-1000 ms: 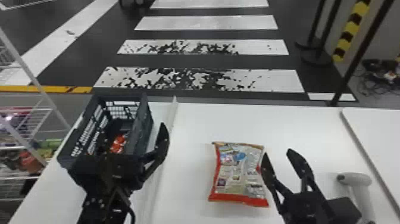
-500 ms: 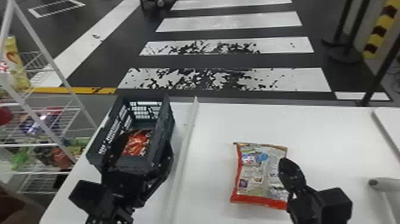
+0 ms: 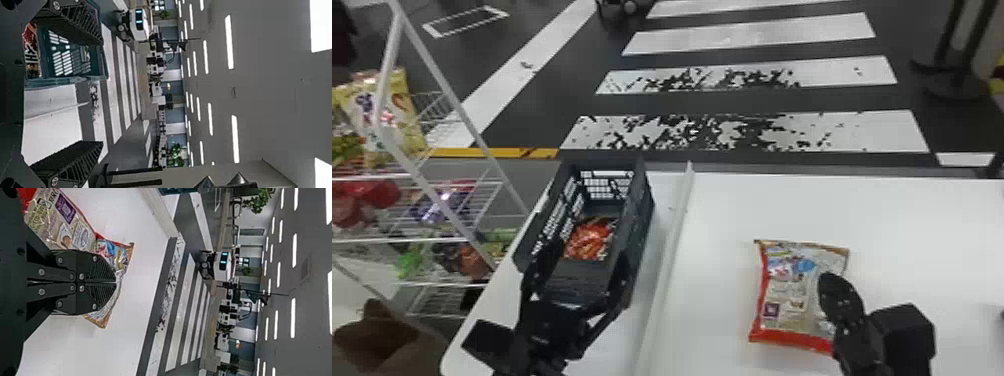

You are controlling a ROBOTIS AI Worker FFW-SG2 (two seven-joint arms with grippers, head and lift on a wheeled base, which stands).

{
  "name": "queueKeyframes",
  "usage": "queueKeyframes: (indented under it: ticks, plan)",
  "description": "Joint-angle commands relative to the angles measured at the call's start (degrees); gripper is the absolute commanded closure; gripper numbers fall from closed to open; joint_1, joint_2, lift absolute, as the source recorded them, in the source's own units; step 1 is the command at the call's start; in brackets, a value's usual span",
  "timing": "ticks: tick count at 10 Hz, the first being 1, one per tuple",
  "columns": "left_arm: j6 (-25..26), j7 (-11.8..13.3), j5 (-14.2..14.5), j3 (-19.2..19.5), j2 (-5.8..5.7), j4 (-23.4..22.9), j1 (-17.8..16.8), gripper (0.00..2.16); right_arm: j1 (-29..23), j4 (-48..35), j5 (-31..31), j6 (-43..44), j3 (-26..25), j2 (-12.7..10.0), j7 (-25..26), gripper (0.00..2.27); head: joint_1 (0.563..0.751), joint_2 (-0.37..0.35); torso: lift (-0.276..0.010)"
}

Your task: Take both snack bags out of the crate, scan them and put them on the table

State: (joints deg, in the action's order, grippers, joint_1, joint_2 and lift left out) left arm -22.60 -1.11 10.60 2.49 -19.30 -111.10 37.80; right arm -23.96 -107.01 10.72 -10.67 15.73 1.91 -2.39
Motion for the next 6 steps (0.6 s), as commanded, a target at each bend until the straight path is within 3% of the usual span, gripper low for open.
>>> queueKeyframes:
  ticks: [1, 6]
  plan:
    - [-0.6, 0.3, 0.7, 0.2, -0.04, 1.4, -0.1, 0.1, 1.6, 1.8, 0.0, -0.9, 1.1, 0.0, -0.9, 2.26, 0.695, 0.279, -0.092]
    - [-2.1, 1.4, 1.0, 0.1, 0.4, 2.1, 0.3, 0.14, 7.7, 9.0, -0.4, -4.1, 2.9, -0.2, -2.7, 2.26, 0.695, 0.328, -0.092]
